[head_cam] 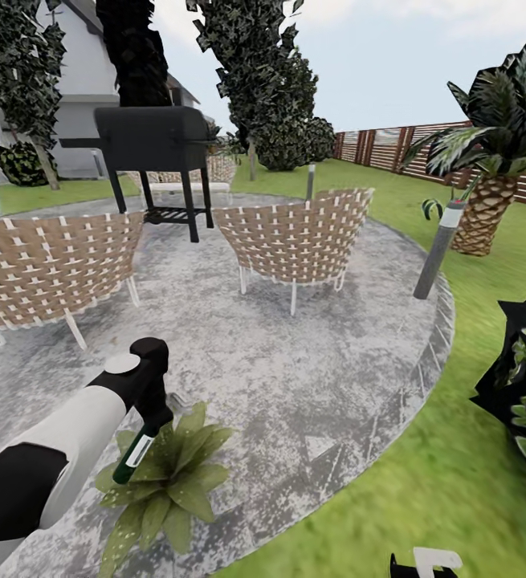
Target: Pick up the pesticide atomizer in the garden and spray insectifuge to fully cover both potted plants in the garden.
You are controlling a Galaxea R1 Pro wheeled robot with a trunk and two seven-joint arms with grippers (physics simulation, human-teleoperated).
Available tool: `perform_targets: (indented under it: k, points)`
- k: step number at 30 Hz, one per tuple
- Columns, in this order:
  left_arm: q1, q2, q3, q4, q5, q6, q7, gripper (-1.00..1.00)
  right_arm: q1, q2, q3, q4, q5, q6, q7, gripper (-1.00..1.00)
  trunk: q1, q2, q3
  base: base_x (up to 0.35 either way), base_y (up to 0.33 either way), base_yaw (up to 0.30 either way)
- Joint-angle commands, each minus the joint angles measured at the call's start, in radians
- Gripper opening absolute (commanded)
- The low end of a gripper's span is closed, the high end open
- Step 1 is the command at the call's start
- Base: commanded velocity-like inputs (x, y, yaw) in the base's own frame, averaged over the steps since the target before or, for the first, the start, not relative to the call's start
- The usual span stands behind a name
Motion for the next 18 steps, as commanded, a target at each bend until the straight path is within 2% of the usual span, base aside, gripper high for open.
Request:
perform_targets:
  k: [1,5,9,12,14,18]
  points:
    - [-0.001,0.001,-0.005,-0.001,-0.006,0.011,-0.010,-1.00,-0.001,0.000,-0.006,0.002,0.011,-0.003,-0.005,1.00,0.000,0.000,-0.001,0.081,-0.286,0.012]
    - [-0.001,0.001,-0.006,-0.001,-0.006,0.011,-0.010,-1.00,-0.001,0.000,-0.006,0.002,0.011,-0.003,-0.005,1.00,0.000,0.000,-0.001,0.168,-0.242,0.003]
    - [-0.001,0.000,-0.006,-0.001,-0.010,0.010,-0.010,-1.00,-0.001,0.000,-0.006,0.002,0.011,-0.003,-0.005,1.00,0.000,0.000,-0.001,0.185,-0.084,0.000]
    - [-0.026,-0.007,-0.005,0.008,-0.087,0.008,-0.010,-1.00,-0.001,0.000,-0.006,0.002,0.011,-0.003,-0.005,1.00,0.000,0.000,-0.001,0.026,-0.009,0.000]
    - [-0.044,-0.006,-0.005,0.015,-0.125,0.002,-0.010,-1.00,-0.001,0.000,-0.006,0.002,0.011,-0.003,-0.005,1.00,0.000,0.000,-0.001,0.006,-0.002,0.000]
    - [-0.045,0.000,-0.006,0.018,-0.135,-0.003,-0.010,-1.00,-0.001,0.000,-0.006,0.002,0.011,-0.003,-0.005,1.00,0.000,0.000,-0.001,0.001,0.000,0.000]
